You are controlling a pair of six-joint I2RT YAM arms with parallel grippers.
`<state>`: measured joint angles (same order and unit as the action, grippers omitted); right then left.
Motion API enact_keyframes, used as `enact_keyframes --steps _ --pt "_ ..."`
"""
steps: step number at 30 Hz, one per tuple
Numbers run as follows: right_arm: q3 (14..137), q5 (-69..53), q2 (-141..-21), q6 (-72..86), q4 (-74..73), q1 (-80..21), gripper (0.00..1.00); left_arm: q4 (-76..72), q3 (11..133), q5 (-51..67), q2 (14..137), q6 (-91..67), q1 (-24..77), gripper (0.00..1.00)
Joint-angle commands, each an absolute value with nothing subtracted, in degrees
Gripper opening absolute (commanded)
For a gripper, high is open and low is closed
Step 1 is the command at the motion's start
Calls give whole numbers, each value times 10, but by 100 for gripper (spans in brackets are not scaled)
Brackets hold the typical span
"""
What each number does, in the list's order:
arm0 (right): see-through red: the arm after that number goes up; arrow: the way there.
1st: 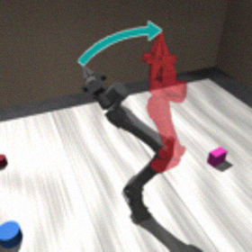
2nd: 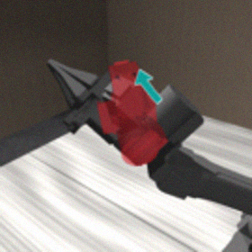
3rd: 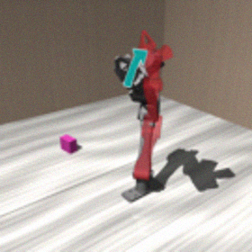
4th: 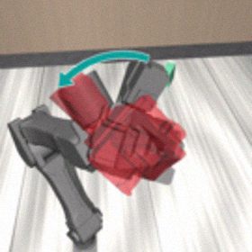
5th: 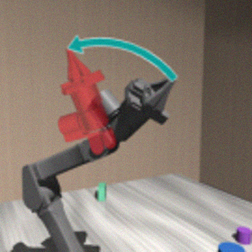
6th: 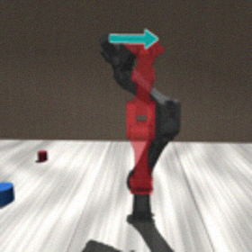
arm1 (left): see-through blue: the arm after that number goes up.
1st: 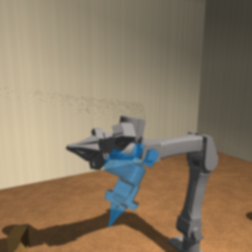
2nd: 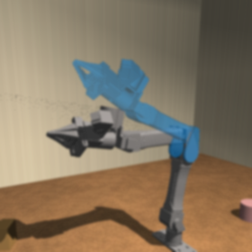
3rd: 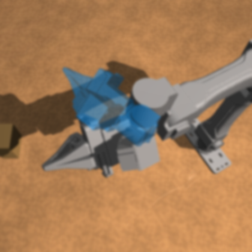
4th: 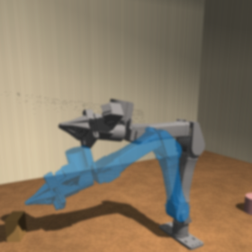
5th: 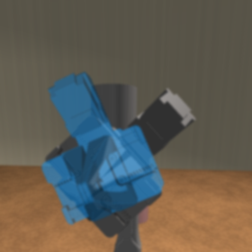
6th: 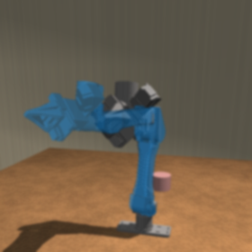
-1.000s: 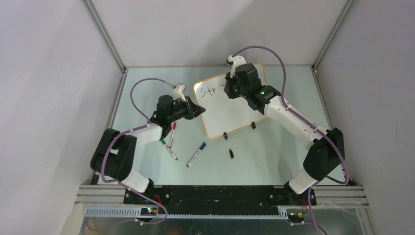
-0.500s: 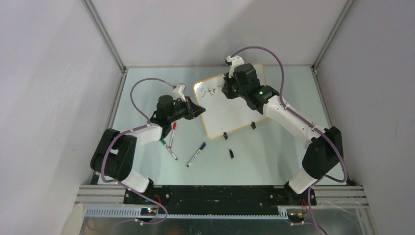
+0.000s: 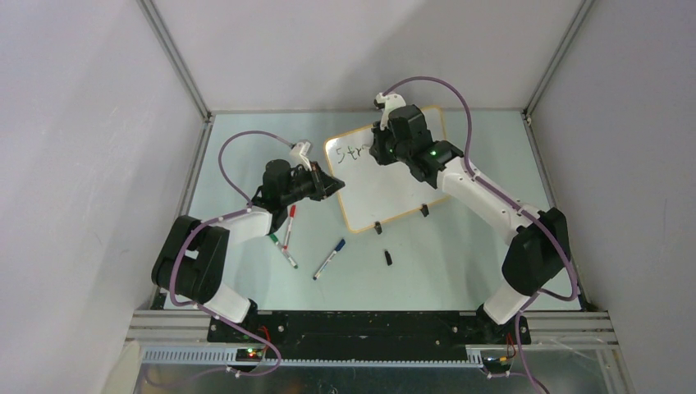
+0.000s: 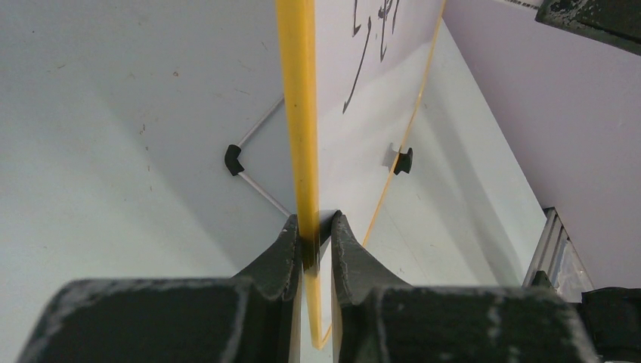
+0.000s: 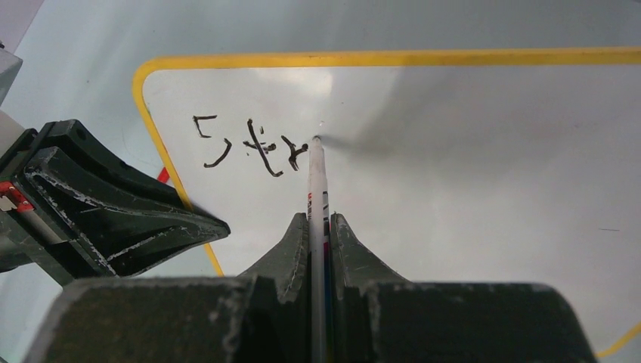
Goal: Write a sentence on the whiteboard
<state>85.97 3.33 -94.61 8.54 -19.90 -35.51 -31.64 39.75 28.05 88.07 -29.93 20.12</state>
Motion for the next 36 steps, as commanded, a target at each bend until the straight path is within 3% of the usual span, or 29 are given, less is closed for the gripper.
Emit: enact_keyframes --steps 1,36 --pt "885 45 -948 87 -197 -357 0 -260 390 252 882 -243 206 0" --pt "891 40 -959 73 -227 -362 0 -258 391 250 883 -241 205 0"
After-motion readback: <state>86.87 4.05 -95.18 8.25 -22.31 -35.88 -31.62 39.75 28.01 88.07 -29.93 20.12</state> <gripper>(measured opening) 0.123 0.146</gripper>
